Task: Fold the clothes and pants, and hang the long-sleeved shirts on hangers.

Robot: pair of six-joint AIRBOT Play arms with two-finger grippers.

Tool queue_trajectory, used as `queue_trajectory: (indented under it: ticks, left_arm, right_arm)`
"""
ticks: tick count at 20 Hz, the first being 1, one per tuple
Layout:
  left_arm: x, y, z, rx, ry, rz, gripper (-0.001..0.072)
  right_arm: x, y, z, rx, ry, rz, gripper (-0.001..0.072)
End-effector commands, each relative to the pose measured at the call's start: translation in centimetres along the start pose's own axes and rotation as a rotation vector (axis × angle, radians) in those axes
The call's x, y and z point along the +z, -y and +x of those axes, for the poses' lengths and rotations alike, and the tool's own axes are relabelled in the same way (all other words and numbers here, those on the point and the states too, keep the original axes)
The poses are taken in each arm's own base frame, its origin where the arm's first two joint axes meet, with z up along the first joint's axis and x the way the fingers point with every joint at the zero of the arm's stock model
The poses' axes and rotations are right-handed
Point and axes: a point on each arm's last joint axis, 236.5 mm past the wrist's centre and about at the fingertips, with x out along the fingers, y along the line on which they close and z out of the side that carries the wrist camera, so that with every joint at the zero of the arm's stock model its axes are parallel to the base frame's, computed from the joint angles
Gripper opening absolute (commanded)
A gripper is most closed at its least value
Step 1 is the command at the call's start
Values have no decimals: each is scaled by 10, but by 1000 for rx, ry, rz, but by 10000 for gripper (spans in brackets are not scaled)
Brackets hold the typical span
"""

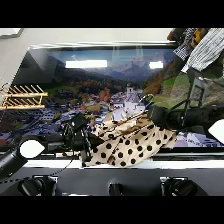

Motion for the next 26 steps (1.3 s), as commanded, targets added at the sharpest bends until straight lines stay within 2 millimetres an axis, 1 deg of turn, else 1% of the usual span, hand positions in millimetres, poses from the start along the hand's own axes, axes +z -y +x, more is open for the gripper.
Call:
queue_trajectory:
  ticks: [1,5,8,11,12,13,14,15,16,17,18,19,21,22,23,24,25,26]
  left_arm:
    - [9,0,2,4,36,-16,16]
    - [10,1,1,1,39,-21,16]
    - [10,1,1,-1,41,-25,16]
    - [10,1,2,-1,41,-25,16]
    - [10,1,2,0,41,-25,16]
    - [10,1,2,0,41,-25,17]
    - [10,1,2,0,41,-25,17]
    - [10,1,2,0,41,-25,16]
    - [10,1,2,0,41,-25,16]
    - [10,1,2,0,41,-25,17]
    - [10,1,1,0,41,-25,17]
    - [10,1,1,0,41,-25,16]
    - [10,1,1,0,41,-25,16]
    - [10,1,1,0,41,-25,16]
    - [10,1,1,0,41,-25,16]
    - [10,1,1,0,41,-25,16]
    - [10,1,1,0,41,-24,17]
    - [10,1,1,0,41,-24,17]
  right_arm:
    - [9,-5,3,17,31,-15,22]
    - [11,-7,5,23,38,-30,23]
    - [16,-15,4,54,61,-32,23]
    - [13,-19,4,71,49,-51,25]
    - [12,-20,4,75,46,-61,62]
    - [12,-20,4,74,45,-69,147]
    - [12,-19,3,72,43,-72,288]
    - [11,-19,2,72,43,-72,413]
    - [12,-18,-2,74,55,-83,444]
    - [17,-12,-7,59,86,-89,443]
    - [25,-1,-15,21,131,-81,443]
    - [33,16,-25,-43,177,-57,443]
    - [53,56,-50,-212,267,-1,443]
    - [64,73,-63,-282,319,34,443]
    - [72,81,-73,-320,360,64,443]
    - [77,85,-77,-335,389,102,443]
    - [80,83,-74,-330,395,137,443]
    - [79,80,-67,-323,377,163,443]
